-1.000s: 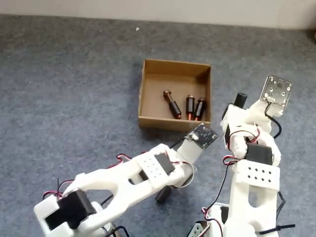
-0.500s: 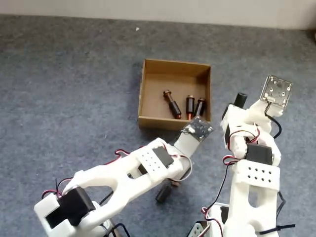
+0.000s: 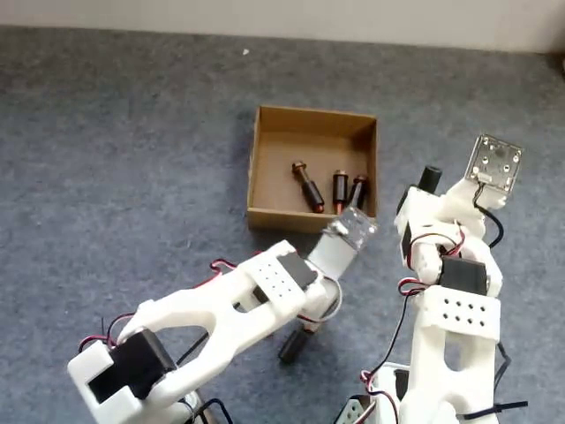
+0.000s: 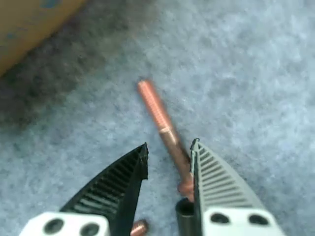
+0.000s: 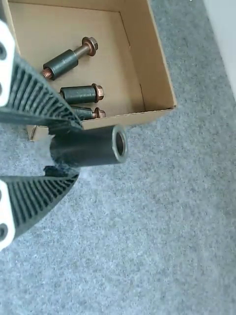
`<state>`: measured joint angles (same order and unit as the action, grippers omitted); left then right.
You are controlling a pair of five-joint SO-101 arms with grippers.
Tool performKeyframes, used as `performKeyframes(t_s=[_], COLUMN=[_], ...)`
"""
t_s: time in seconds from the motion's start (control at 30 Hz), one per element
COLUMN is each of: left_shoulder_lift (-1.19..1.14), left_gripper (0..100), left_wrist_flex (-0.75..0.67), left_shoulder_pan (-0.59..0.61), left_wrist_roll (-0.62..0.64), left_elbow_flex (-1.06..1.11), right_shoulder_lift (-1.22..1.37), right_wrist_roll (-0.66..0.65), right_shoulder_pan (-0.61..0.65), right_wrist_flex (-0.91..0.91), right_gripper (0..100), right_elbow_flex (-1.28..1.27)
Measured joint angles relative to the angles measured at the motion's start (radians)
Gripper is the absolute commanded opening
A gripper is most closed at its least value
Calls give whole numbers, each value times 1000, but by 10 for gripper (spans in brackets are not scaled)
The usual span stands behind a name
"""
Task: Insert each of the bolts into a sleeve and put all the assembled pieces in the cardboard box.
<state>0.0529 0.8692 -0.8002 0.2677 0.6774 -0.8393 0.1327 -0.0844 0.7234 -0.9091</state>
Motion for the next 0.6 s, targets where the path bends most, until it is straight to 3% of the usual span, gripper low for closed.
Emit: performKeyframes(t_s=[0.4, 0.6], left_shoulder_lift=[-140, -178], left_gripper=[9, 5], left_wrist_flex=[28, 86], left_shoulder_pan=[-26, -28], left_wrist_roll=[5, 5], left_elbow_flex=[-71, -133], right_shoulder_lift=[0, 0], right_wrist_roll=[0, 0], right_shoulder_pan=[0, 0], right_wrist_flex=[0, 0], right_gripper=[3, 3], right_elbow_flex=[0, 0])
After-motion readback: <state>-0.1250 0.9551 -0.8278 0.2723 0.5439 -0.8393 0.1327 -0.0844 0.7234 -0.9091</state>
